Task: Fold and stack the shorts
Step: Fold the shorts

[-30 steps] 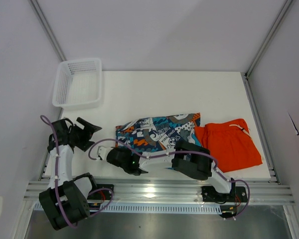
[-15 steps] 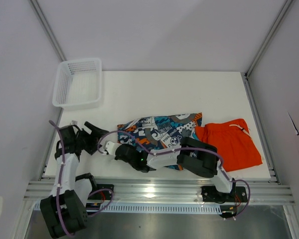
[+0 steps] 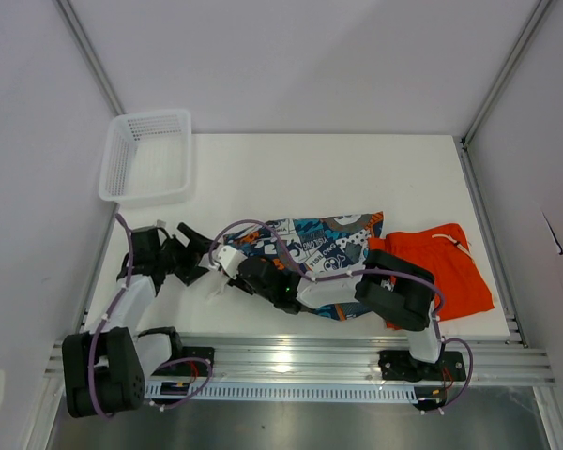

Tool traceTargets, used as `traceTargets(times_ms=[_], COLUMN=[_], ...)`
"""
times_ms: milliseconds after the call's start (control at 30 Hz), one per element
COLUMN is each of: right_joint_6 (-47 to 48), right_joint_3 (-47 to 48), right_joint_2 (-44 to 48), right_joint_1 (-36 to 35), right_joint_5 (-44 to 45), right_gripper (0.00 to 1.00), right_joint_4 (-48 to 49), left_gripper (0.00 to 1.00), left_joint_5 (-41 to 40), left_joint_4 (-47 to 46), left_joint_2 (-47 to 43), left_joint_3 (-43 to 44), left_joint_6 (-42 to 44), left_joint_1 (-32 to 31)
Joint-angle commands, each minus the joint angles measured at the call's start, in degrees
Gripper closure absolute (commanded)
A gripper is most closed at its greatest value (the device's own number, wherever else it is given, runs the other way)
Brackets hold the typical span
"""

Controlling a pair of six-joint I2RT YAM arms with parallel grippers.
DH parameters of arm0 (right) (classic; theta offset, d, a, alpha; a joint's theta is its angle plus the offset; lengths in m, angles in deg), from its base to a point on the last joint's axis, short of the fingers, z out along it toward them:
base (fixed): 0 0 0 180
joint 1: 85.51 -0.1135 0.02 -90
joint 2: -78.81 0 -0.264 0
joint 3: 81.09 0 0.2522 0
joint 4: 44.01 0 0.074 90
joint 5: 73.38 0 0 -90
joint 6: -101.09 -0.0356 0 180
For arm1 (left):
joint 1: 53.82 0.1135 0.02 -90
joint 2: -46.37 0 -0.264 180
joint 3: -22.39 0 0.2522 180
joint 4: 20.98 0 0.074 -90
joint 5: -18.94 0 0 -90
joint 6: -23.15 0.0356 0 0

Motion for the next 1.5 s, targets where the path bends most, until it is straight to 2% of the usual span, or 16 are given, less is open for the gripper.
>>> traceTargets(times_ms=[0,200,300,600,667,833,933,967,1133,1167,1233,1267,1300,1333,1367,1467], right_joint_6=[-2.78,-3.84,-4.27,-4.72,-4.8,-4.98,-4.8,-4.89,-5.07,-5.07,-5.07,-5.07,-5.15,-5.42,-6.38,-8.66], right_joint_3=[-0.93,-1.37,-1.37,-1.72,-1.9,-1.98,-1.9,-1.9,-1.9,-1.98,-1.98,-1.98,-2.07,-2.07,-2.16,-3.56], right_joint_2=[3.19,3.63,3.72,4.25,4.42,4.51,4.33,4.33,3.72,3.72,3.46,3.54,3.54,4.15,4.68,8.09], right_joint_1=[0.45,0.8,0.98,1.68,1.68,1.68,1.51,1.51,1.42,1.33,1.16,0.98,0.81,0.63,0.63,1.15], right_joint_5=[-2.17,-4.28,-4.98,-6.12,-6.65,-7.62,-7.27,-7.35,-7.18,-7.18,-7.44,-7.62,-7.7,-8.14,-8.58,-11.13], right_gripper=[1.0,1.0,1.0,1.0,1.0,1.0,1.0,1.0,1.0,1.0,0.9,0.82,0.62,0.54,0.45,0.38], right_joint_4=[5.44,6.76,7.11,7.82,8.08,7.91,7.82,7.82,7.55,7.55,7.64,7.64,7.55,7.38,6.94,6.06], left_gripper=[0.01,0.01,0.01,0.01,0.01,0.06,0.19,0.29,0.5,0.6,0.7,0.84,0.9,1.0,1.0,1.0], left_joint_5=[-0.24,-1.47,-0.42,-0.41,-0.24,-0.42,-0.41,-0.41,-2.17,-2.35,-2.61,-2.61,-2.53,-2.52,-2.52,-3.49], left_joint_4=[-5.48,-10.13,-15.41,-18.31,-19.19,-24.02,-27.09,-27.72,-26.24,-26.05,-26.05,-26.05,-25.96,-25.7,-24.83,-21.76], left_joint_2=[2.55,7.3,10.29,15.22,16.44,19.79,20.93,20.93,19.62,19.44,19.26,19.35,19.53,19.88,20.05,20.76], left_joint_3=[0.07,-0.19,0.07,0.51,0.6,0.6,-0.36,-0.37,0.07,-0.02,0.16,0.24,0.25,0.42,1.12,2.43], left_joint_6=[-2.53,-4.99,-6.05,-7.81,-8.51,-10.27,-11.32,-11.5,-10.71,-10.62,-10.36,-10.18,-10.1,-9.4,-8.87,-6.67], left_joint_1=[-1.74,-4.81,-6.75,-8.42,-10.44,-11.23,-11.41,-11.41,-11.41,-11.41,-11.41,-11.41,-11.41,-11.41,-11.41,-11.41])
